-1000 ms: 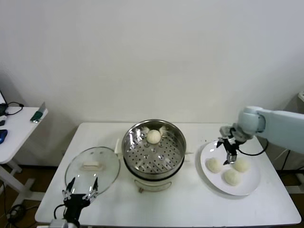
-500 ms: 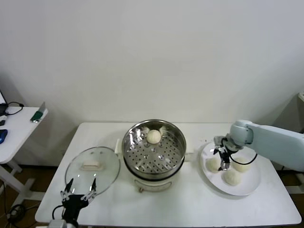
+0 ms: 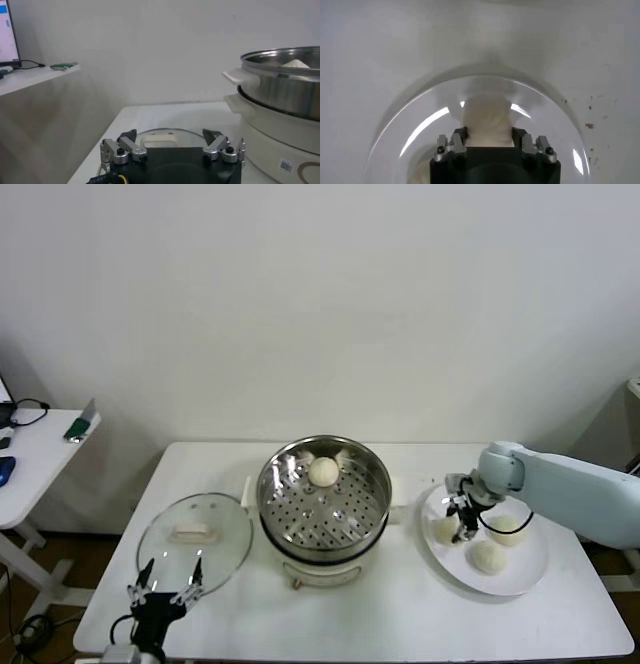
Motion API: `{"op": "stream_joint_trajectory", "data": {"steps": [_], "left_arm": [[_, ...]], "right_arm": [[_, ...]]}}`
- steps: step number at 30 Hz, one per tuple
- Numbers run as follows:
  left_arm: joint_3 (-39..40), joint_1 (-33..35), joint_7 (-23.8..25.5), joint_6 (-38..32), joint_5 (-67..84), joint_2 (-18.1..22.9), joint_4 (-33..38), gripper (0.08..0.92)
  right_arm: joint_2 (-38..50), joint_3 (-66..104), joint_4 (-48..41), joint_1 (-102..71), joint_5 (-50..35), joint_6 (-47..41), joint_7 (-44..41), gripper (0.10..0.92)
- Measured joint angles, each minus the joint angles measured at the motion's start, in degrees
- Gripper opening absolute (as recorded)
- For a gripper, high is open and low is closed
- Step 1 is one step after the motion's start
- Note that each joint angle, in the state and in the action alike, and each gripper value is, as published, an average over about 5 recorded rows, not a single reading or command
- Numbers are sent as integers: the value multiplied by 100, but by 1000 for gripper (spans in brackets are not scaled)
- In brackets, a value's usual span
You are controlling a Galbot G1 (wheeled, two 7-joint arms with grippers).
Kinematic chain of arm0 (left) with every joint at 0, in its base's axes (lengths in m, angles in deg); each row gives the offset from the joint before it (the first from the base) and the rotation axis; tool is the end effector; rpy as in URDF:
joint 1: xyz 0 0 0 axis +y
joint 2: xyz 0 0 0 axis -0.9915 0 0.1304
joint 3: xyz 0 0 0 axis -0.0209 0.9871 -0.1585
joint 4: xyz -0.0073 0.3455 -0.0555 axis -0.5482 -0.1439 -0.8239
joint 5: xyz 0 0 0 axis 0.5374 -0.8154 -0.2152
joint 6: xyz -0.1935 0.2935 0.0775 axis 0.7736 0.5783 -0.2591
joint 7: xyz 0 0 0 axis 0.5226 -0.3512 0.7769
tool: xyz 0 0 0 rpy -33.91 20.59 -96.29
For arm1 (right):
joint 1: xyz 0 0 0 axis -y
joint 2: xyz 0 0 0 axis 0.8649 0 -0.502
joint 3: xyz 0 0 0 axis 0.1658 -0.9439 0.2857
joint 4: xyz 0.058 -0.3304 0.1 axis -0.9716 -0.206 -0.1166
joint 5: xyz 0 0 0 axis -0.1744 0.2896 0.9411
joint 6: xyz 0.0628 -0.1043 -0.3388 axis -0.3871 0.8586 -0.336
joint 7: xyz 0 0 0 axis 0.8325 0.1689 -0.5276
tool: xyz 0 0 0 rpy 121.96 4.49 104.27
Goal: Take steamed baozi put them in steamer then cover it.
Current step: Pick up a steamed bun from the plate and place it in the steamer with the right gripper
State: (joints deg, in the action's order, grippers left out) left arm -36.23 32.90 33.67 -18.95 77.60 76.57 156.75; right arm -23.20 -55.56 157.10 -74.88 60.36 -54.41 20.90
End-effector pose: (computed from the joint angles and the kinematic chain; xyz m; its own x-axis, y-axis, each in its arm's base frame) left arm 0.1242 0.0702 -0.3357 -0.9566 -0.0955 0.2752 -0.0753 0.9937 0.0832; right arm 0.5160 -0.1361 -0.2400 -0.1017 -0.0674 0.9925 -0.9948 0.0140 -0.1010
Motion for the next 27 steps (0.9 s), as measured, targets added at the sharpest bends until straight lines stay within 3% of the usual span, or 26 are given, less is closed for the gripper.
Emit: {"op": "stream_joint_trajectory", "data": {"steps": [11,27], "left_arm": [[29,25,-1,63,-1,-46,58,823],[101,-101,32,147,-17,-70,105,823]], "right_arm": [[-173,-615,157,1205,-528,200,-371,585],[-1475,-1324,748,3630,-2589,-57,-642,585]]}}
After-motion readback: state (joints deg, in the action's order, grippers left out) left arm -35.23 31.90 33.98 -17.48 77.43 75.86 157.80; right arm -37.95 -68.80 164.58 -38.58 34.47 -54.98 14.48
